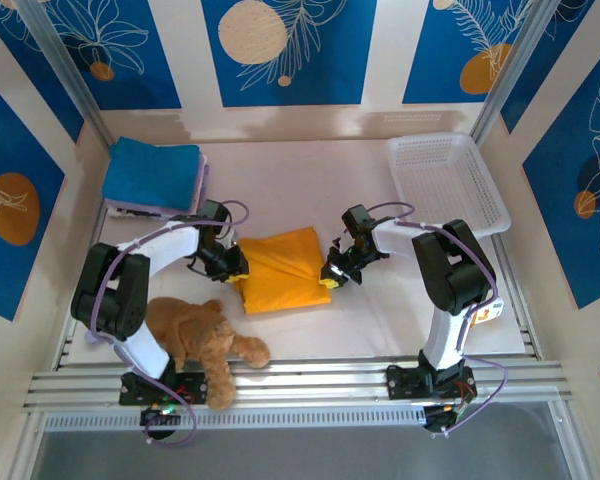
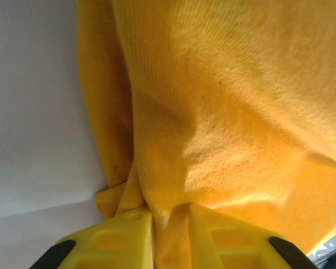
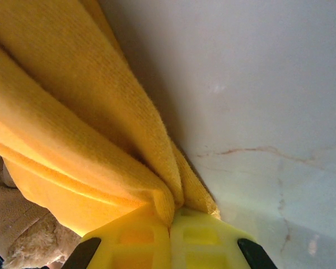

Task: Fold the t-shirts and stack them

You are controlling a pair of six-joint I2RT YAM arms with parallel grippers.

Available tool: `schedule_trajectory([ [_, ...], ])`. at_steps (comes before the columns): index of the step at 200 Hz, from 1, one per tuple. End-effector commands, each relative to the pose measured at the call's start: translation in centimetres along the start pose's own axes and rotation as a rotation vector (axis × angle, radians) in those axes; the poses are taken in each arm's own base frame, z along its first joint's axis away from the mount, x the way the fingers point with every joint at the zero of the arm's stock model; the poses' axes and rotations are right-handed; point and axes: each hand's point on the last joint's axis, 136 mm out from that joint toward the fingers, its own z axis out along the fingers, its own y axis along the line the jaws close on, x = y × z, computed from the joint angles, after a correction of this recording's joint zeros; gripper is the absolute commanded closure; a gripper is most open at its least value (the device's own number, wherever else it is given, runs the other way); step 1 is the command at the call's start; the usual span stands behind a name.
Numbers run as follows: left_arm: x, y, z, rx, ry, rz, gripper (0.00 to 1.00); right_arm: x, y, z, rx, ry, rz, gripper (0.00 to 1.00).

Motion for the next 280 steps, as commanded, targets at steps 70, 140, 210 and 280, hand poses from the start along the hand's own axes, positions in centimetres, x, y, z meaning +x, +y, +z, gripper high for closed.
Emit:
schedule_trajectory([
  [70, 0.6, -0.8, -1.3, 0.014, -0.011, 0.025, 1.00, 0.1, -4.1, 1.2, 0.136, 0.012, 0.073, 1.00],
  [140, 4.4, 3.1, -1.7, -0.155, 0.114, 0.023, 1.00, 0.3, -5.0, 1.4, 0.154, 0.021, 0.099, 1.00],
  [210, 4.5, 4.8, 2.1, -0.181, 0.191, 0.014, 1.00, 0.3, -3.5, 0.5, 0.137, 0.004, 0.057, 0.82],
  [280, 3.4, 3.1, -0.8, -0.167, 0.122, 0.033, 0.75, 2.5, 0.2, -4.7, 0.138, -0.070, -0.019, 0.61],
])
